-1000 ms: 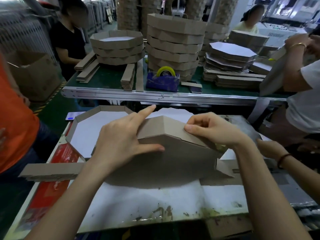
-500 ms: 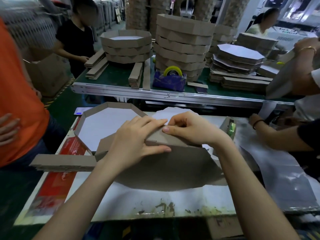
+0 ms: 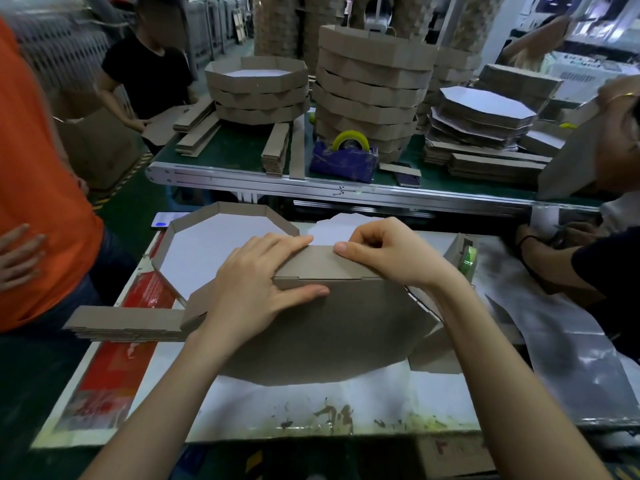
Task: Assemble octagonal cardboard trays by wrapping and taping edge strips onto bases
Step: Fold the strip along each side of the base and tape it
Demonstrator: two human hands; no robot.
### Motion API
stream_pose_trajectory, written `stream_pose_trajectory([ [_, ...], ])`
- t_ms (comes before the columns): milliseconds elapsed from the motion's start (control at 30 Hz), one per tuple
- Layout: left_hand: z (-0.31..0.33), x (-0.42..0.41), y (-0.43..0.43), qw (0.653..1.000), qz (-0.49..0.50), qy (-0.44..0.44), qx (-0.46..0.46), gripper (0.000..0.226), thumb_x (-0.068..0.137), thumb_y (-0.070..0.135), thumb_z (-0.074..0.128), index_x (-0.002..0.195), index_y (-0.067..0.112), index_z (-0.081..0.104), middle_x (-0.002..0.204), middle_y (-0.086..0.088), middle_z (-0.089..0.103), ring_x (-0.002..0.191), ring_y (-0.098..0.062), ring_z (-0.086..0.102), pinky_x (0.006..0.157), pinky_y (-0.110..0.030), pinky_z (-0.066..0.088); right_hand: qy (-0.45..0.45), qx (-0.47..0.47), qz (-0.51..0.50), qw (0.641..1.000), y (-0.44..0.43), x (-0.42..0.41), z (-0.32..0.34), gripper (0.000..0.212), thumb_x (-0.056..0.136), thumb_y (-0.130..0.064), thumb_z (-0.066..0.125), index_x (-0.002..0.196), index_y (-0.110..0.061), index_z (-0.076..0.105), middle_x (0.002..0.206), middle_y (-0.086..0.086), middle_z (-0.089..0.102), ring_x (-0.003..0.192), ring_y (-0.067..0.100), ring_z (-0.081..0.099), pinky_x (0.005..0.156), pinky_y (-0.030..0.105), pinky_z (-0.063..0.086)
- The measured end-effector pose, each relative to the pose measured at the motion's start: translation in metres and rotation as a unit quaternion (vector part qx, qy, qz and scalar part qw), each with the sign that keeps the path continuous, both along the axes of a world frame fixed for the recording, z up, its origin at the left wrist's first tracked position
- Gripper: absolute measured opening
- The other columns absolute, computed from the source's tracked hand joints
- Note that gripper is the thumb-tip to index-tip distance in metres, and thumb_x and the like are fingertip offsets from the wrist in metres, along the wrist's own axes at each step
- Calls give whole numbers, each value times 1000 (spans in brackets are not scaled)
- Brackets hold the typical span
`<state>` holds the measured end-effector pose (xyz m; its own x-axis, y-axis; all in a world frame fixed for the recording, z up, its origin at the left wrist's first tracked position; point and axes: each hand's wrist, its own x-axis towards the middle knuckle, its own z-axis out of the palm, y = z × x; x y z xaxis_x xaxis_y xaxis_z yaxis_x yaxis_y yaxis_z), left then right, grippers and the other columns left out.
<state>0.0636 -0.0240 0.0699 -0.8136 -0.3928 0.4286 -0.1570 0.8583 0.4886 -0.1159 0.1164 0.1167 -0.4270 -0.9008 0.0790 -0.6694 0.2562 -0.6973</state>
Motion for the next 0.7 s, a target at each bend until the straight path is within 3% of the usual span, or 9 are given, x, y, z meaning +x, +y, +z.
stream_pose_trajectory([
  [133, -2, -2, -1, 998, -36, 45, -9, 58, 79, 68, 48, 129, 39, 58, 130, 9, 55, 113, -15, 50, 85, -36, 47, 2, -1, -1, 1000, 1, -2, -2, 37, 91, -45, 65, 75, -13, 69, 65, 11, 60, 58, 13, 49, 58, 33, 41],
  [233, 0, -2, -2, 996, -60, 59, -13, 47, 81, 64, 49, 123, 44, 59, 137, 15, 46, 117, -16, 48, 88, -33, 43, 2, 1, 7, 1000, 1, -5, -1, 36, 91, -45, 66, 72, -13, 68, 63, 10, 58, 57, 11, 47, 57, 31, 39],
  [367, 8, -4, 0, 996, -85, 29, -25, 40, 84, 61, 50, 118, 45, 64, 134, 14, 56, 122, -15, 49, 96, -39, 42, -12, -2, 10, 1000, 0, -7, -4, 39, 92, -40, 67, 65, -12, 63, 53, -6, 46, 50, 6, 37, 52, 20, 32],
  [467, 16, -13, 3, 993, -106, -1, -46, 34, 85, 57, 55, 115, 46, 66, 131, 12, 60, 116, -15, 54, 92, -39, 44, -13, -5, 23, 1000, -3, -9, -6, 43, 92, -40, 66, 71, -2, 64, 55, -1, 46, 51, 7, 37, 51, 22, 31],
  [533, 19, -18, 3, 992, -118, -9, -35, 32, 85, 55, 55, 114, 46, 66, 129, 11, 62, 112, -15, 57, 89, -39, 44, -9, -4, 22, 1000, -3, -11, -6, 40, 93, -41, 64, 72, -7, 68, 56, 1, 51, 52, 7, 42, 52, 22, 34],
  [633, 17, -22, -3, 992, -122, 3, -9, 30, 84, 51, 58, 113, 45, 65, 127, 9, 63, 109, -15, 58, 89, -39, 45, -47, -42, -33, 997, 0, -23, -11, 28, 97, -37, 62, 77, -19, 72, 63, -6, 63, 58, 2, 54, 56, 16, 42],
  [700, 16, -24, -8, 992, -124, 15, 8, 30, 83, 50, 60, 111, 43, 66, 126, 8, 64, 108, -15, 59, 92, -40, 46, -101, -114, -129, 980, 0, -42, -20, 22, 98, -31, 61, 82, -21, 72, 68, -12, 66, 64, 0, 58, 59, 15, 47],
])
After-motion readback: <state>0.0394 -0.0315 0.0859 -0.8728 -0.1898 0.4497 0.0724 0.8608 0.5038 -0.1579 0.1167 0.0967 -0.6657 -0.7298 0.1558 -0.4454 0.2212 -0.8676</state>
